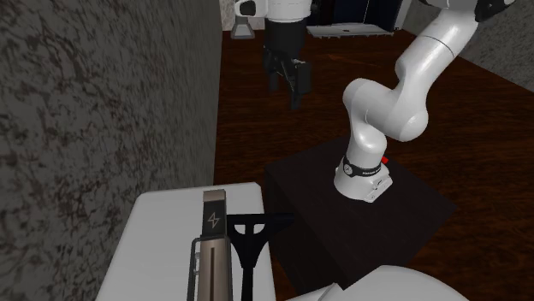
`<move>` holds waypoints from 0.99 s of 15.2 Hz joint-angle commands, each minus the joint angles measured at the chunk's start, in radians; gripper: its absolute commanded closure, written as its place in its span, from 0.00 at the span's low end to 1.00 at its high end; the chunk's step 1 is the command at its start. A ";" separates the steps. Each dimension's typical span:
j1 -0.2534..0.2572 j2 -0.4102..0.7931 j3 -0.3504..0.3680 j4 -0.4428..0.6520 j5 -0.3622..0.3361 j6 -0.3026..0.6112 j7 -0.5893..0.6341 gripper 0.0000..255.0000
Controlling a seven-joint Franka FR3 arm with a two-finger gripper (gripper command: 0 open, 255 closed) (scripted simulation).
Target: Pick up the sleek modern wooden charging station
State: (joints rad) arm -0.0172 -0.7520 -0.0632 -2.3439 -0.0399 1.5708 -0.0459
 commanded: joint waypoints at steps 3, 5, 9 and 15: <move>0.027 0.075 0.005 0.046 0.007 0.027 -0.033 0.00; 0.052 0.149 0.010 0.096 0.014 0.049 -0.065 0.00; 0.098 0.291 0.026 0.203 0.028 0.080 -0.130 0.00; 0.159 0.494 0.059 0.385 0.045 0.095 -0.224 0.00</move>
State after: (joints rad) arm 0.1307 -0.3001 -0.0115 -2.0025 0.0023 1.6692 -0.2549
